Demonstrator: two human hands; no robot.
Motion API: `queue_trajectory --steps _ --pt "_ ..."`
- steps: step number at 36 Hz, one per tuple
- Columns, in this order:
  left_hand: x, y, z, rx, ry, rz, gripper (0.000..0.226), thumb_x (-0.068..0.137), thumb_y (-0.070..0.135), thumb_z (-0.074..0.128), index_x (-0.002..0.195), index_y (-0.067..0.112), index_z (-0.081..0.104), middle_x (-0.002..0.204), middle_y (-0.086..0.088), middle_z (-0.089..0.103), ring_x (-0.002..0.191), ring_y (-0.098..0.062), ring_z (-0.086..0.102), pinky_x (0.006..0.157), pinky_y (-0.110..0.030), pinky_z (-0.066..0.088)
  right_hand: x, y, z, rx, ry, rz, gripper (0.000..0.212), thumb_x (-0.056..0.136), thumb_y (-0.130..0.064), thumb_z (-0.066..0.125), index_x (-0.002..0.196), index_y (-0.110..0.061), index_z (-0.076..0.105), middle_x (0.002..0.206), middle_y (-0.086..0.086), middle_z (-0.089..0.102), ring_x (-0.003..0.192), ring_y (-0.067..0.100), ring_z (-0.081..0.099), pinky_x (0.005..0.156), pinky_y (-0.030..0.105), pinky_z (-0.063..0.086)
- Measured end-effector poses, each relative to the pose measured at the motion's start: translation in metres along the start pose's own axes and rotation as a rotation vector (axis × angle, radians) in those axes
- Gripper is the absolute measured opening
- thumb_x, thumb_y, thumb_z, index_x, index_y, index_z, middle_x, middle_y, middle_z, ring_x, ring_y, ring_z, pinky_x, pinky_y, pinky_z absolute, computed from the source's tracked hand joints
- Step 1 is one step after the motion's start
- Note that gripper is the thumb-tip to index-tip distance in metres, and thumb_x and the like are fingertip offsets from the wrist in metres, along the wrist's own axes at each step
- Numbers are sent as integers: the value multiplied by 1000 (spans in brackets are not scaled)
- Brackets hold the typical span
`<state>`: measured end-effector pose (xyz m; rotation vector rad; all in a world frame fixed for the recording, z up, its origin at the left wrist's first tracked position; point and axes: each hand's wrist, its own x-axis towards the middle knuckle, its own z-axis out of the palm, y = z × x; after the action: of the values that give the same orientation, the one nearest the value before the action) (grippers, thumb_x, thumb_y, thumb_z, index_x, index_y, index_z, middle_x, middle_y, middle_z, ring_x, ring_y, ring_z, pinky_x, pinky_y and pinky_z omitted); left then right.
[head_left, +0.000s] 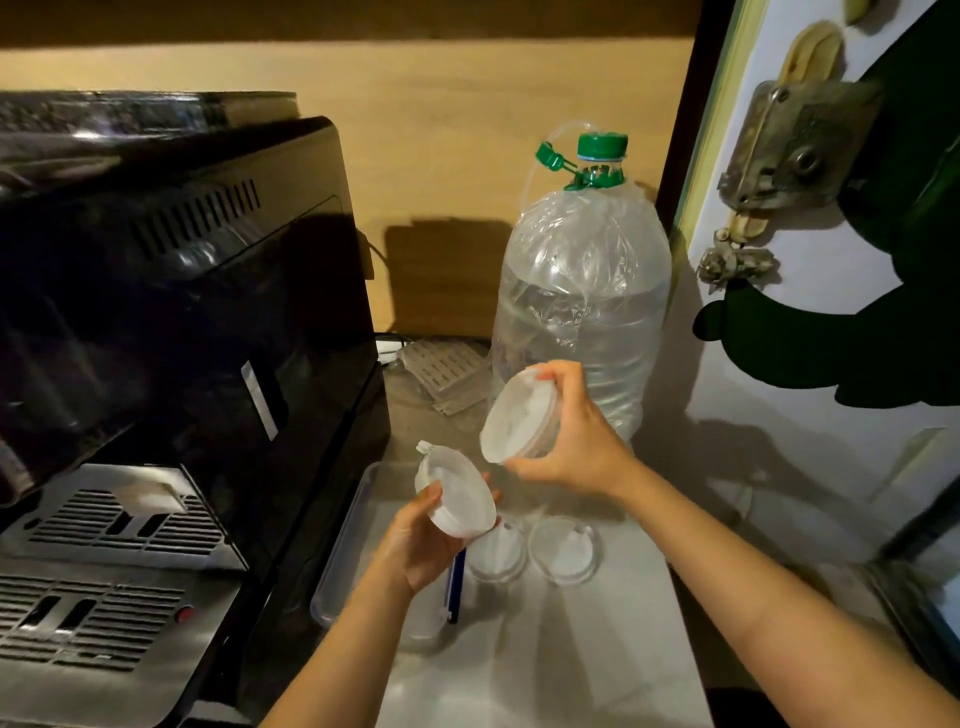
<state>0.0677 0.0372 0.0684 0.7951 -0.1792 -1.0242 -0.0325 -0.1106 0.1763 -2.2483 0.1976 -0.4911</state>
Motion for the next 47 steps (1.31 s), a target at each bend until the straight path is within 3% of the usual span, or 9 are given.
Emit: queue_trajectory --steps 7,9,12,18,23,27,32,37,47 --pt "7 -1 14 -67 -109 29 81 18 27 94 93 10 71 92 -15 72 87 -33 69 69 -42 60 9 5 24 406 145 114 73 62 3 81 105 -14 25 124 1 38 113 15 43 81 3 43" --pt "6 3 20 -118 -150 39 75 18 23 94 88 8 73 88 -18 72 81 -33 70 62 -41 60 10 8 33 479 134 135 69 63 6 79 101 -19 28 122 1 39 112 15 44 80 6 47" --pt "5 9 28 -188 -204 80 76 22 22 95 93 5 71 87 -18 71 76 -30 70 56 -37 60 9 11 45 566 114 182 68 60 -1 82 96 -25 30 117 -5 44 107 10 49 78 11 50" --pt "8 18 29 -149 -175 146 88 26 36 93 105 8 64 97 -14 72 89 -25 69 68 -33 59 6 14 60 639 73 232 78 47 -10 79 108 -18 31 106 -8 47 95 2 51 68 5 49" --pt "7 20 28 -161 -176 165 81 23 33 94 96 7 68 92 -15 73 85 -26 71 68 -34 58 7 11 63 629 -36 252 92 48 -13 75 125 -25 26 106 -20 44 97 -4 48 71 0 47" --pt "7 22 28 -147 -166 159 76 22 30 94 90 8 71 87 -13 74 80 -24 71 63 -31 59 9 13 60 553 -108 263 104 57 2 83 142 -12 24 110 -16 47 108 7 47 76 4 48" --pt "7 24 27 -127 -154 148 81 22 29 93 95 9 64 83 -11 73 77 -22 71 59 -27 57 14 15 57 441 -157 304 97 60 0 83 140 -13 29 135 2 45 123 17 45 94 23 43" --pt "8 25 26 -139 -151 128 86 19 25 93 97 6 61 81 -13 73 75 -23 71 59 -29 58 19 14 53 374 -207 304 84 60 -3 84 130 -18 40 127 2 48 113 14 48 81 16 47" --pt "9 26 20 -70 -148 107 90 23 27 92 103 4 57 84 -12 72 80 -23 71 66 -32 59 22 12 48 167 -273 300 89 57 -18 87 130 -16 38 132 3 44 111 11 46 85 21 41"
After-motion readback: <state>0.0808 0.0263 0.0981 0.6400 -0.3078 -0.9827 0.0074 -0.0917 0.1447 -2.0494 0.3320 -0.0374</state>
